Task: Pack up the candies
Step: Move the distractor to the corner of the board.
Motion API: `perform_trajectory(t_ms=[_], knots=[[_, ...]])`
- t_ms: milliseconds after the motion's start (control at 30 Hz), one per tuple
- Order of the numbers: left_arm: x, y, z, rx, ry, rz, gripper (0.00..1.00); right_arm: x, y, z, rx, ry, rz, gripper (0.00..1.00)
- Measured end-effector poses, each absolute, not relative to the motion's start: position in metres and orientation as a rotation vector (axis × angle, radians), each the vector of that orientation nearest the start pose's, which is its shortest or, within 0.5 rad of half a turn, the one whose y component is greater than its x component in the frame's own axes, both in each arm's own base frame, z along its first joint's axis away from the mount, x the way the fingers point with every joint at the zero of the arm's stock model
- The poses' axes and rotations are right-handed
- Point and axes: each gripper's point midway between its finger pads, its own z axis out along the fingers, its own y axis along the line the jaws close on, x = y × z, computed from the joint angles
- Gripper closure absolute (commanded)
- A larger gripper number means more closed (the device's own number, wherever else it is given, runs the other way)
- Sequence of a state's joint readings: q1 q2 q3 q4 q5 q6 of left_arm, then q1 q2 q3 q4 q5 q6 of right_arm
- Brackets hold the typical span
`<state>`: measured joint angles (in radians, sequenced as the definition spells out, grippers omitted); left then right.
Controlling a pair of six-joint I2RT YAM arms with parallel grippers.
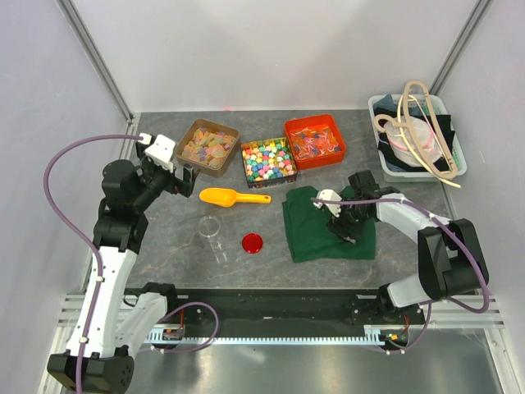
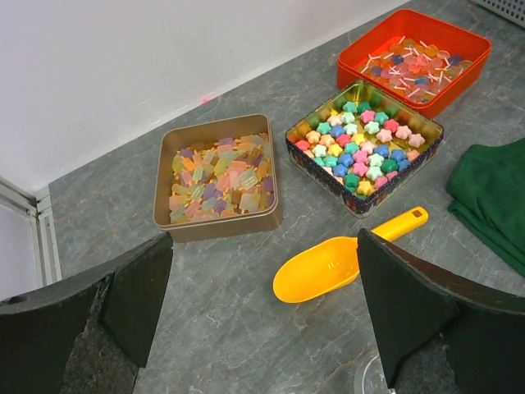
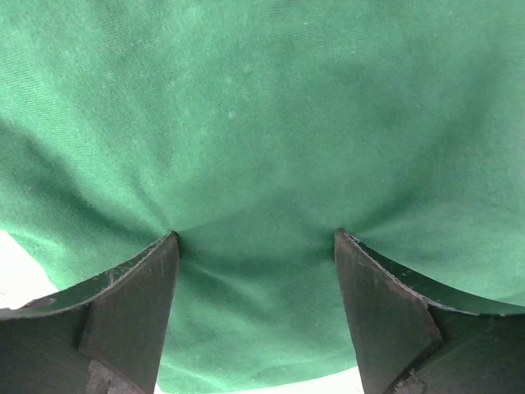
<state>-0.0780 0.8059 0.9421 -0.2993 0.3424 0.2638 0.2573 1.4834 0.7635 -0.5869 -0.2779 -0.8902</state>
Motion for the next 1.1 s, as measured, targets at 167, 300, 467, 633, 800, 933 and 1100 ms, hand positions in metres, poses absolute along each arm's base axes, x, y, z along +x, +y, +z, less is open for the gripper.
perform_trajectory(t_ms=[167, 300, 467, 633, 800, 933, 1100], knots=[[0.300, -0.072, 0.317, 0.538, 1.643, -0.159, 0.01, 0.253, 0.065, 0.012, -1.499, 2.317, 0.244, 0.20], [0.300, -0.072, 0.313, 0.538, 1.649, -0.160, 0.01, 0.255, 0.047, 0.014, -1.483, 2.314, 0.186, 0.20], [0.300, -0.072, 0.307, 0.537, 1.661, -0.161, 0.01, 0.257, 0.018, 0.016, -1.478, 2.335, 0.098, 0.19], [0.300, -0.071, 0.307, 0.534, 1.663, -0.157, 0.01, 0.254, -0.021, 0.017, -1.459, 2.372, -0.010, 0.19], [0.298, -0.070, 0.309, 0.531, 1.655, -0.151, 0.01, 0.247, -0.053, 0.017, -1.445, 2.412, -0.074, 0.20], [0.297, -0.070, 0.310, 0.530, 1.650, -0.149, 0.01, 0.238, -0.084, 0.017, -1.415, 2.450, -0.132, 0.20], [0.296, -0.069, 0.310, 0.527, 1.651, -0.145, 0.01, 0.224, -0.123, 0.018, -1.343, 2.507, -0.185, 0.20]])
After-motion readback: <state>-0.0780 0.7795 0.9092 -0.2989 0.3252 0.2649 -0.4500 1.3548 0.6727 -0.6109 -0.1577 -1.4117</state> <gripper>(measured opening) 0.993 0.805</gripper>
